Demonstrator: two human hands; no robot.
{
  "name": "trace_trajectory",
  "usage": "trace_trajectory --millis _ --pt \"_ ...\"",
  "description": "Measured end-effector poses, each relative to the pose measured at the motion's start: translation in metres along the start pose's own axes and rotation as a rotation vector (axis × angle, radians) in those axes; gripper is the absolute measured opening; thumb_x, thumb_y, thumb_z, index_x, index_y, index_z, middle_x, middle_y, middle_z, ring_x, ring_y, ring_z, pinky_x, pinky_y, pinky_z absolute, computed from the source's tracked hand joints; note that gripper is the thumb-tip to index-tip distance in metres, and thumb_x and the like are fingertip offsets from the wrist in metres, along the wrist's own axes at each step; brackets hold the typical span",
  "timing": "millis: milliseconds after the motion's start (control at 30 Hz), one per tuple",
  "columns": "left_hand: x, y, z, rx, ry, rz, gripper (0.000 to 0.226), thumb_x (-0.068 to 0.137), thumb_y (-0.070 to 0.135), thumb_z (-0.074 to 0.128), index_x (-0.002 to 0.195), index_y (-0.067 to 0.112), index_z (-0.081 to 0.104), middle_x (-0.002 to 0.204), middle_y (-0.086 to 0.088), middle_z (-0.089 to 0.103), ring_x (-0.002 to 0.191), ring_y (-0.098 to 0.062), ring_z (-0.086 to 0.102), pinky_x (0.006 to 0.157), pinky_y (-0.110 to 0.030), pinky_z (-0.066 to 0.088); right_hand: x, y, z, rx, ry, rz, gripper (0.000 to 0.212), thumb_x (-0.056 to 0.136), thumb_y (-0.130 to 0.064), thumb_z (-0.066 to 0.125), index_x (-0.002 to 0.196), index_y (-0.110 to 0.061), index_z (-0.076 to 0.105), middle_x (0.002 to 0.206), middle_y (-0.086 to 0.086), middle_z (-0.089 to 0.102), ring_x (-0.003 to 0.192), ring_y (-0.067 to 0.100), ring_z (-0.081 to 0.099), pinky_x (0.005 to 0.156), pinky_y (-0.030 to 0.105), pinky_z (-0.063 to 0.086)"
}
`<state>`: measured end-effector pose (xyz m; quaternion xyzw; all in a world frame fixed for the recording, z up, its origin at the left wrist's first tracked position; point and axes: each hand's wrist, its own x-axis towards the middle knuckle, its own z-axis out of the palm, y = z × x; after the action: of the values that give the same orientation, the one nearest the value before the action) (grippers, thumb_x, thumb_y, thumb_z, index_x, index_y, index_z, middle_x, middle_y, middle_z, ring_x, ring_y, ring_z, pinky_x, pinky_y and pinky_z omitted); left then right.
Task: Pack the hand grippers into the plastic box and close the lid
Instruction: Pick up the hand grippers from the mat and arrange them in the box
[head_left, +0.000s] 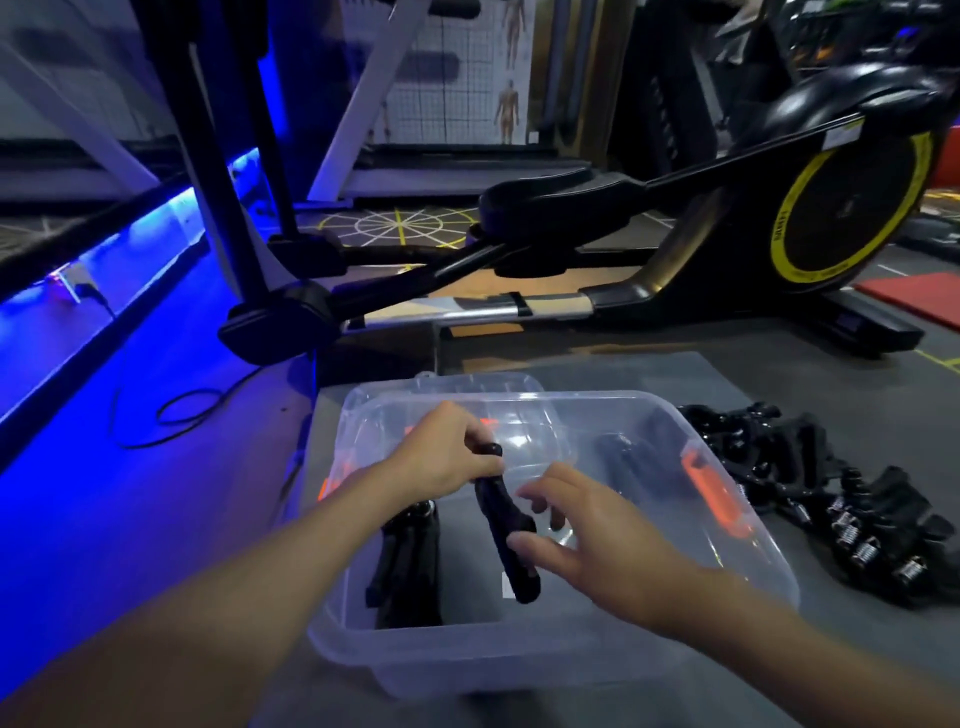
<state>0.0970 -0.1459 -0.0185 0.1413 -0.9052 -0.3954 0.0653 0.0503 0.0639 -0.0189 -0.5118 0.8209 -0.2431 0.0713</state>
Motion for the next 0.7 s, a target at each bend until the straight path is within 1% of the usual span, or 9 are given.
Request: trace_trajectory --millis 67,133,167,267,333,433,500,600,700 --pt "0.001 -0.014 0.004 0.046 0.005 -0.003 0.011 0.075 0.022 0.080 0.070 0.015 0.073 0.068 -0.005 0.071 0.061 -0.013 0.061 0.070 -0.042 0.054 -0.005 0.006 0.008 -0.082 -0.058 0.107 0.061 0.084 -0.072 0.029 0.123 -0.030 0.051 0.109 -0.016 0.053 0.091 0.010 0.058 0.083 0.032 0.047" --pt "0.002 -0.029 0.006 0.095 -0.001 -0.026 0.009 0.073 0.020 0.080 0.070 0.014 0.074 0.068 -0.004 0.071 0.060 -0.013 0.062 0.068 -0.040 0.055 -0.009 0.009 0.015 -0.151 -0.096 0.149 0.077 0.080 -0.079 0.010 0.125 -0.029 0.049 0.116 -0.010 0.055 0.099 0.017 0.060 0.088 0.036 0.046" --pt "0.002 -0.036 0.007 0.123 -0.010 -0.032 0.009 0.073 0.019 0.079 0.070 0.012 0.073 0.067 -0.005 0.071 0.058 -0.012 0.060 0.066 -0.039 0.054 -0.010 0.009 0.016 -0.168 -0.102 0.168 0.074 0.084 -0.075 0.011 0.127 -0.028 0.048 0.119 -0.009 0.055 0.103 0.019 0.060 0.090 0.036 0.045" --pt "0.003 -0.053 0.009 0.202 -0.035 -0.066 0.006 0.073 0.013 0.076 0.069 0.010 0.073 0.066 -0.006 0.070 0.054 -0.009 0.055 0.063 -0.036 0.053 -0.010 0.007 0.016 -0.204 -0.069 0.193 0.049 0.097 -0.058 0.025 0.131 -0.028 0.045 0.125 -0.010 0.054 0.108 0.019 0.058 0.090 0.033 0.043" --pt "0.004 -0.059 0.011 0.258 -0.058 -0.085 0.005 0.072 0.009 0.074 0.068 0.010 0.073 0.064 -0.003 0.069 0.055 -0.010 0.057 0.061 -0.034 0.053 -0.011 0.005 0.015 -0.222 -0.077 0.205 0.046 0.098 -0.056 0.025 0.130 -0.029 0.044 0.125 -0.010 0.054 0.108 0.018 0.058 0.088 0.032 0.042" --pt "0.007 -0.063 0.015 0.325 -0.097 -0.102 0.020 0.072 0.008 0.074 0.057 0.016 0.063 0.056 0.005 0.061 0.056 -0.010 0.057 0.058 -0.027 0.047 -0.012 0.004 0.016 -0.213 -0.098 0.225 0.044 0.098 -0.055 0.025 0.126 -0.029 0.045 0.120 -0.010 0.055 0.106 0.018 0.057 0.086 0.033 0.043" --pt "0.009 -0.066 0.017 0.367 -0.103 -0.114 0.022 0.073 0.013 0.077 0.059 0.020 0.063 0.060 0.008 0.060 0.063 -0.012 0.059 0.060 -0.025 0.045 -0.011 0.004 0.016 -0.204 -0.103 0.228 0.043 0.098 -0.055 0.025 0.125 -0.029 0.045 0.119 -0.010 0.054 0.107 0.018 0.057 0.086 0.034 0.044" --pt "0.011 -0.073 0.019 0.445 -0.092 -0.158 0.013 0.072 0.019 0.081 0.074 0.018 0.069 0.075 0.002 0.064 0.076 -0.022 0.063 0.067 -0.033 0.052 -0.010 0.003 0.016 -0.205 -0.112 0.230 0.041 0.098 -0.054 0.026 0.126 -0.029 0.045 0.121 -0.009 0.054 0.111 0.019 0.054 0.089 0.033 0.042" --pt "0.013 -0.078 0.022 0.494 -0.106 -0.187 0.021 0.072 0.021 0.081 0.073 0.023 0.060 0.087 -0.003 0.066 0.083 -0.026 0.064 0.072 -0.035 0.053 -0.009 0.003 0.017 -0.191 -0.123 0.235 0.042 0.099 -0.053 0.027 0.126 -0.028 0.046 0.122 -0.008 0.055 0.112 0.019 0.054 0.091 0.033 0.042"
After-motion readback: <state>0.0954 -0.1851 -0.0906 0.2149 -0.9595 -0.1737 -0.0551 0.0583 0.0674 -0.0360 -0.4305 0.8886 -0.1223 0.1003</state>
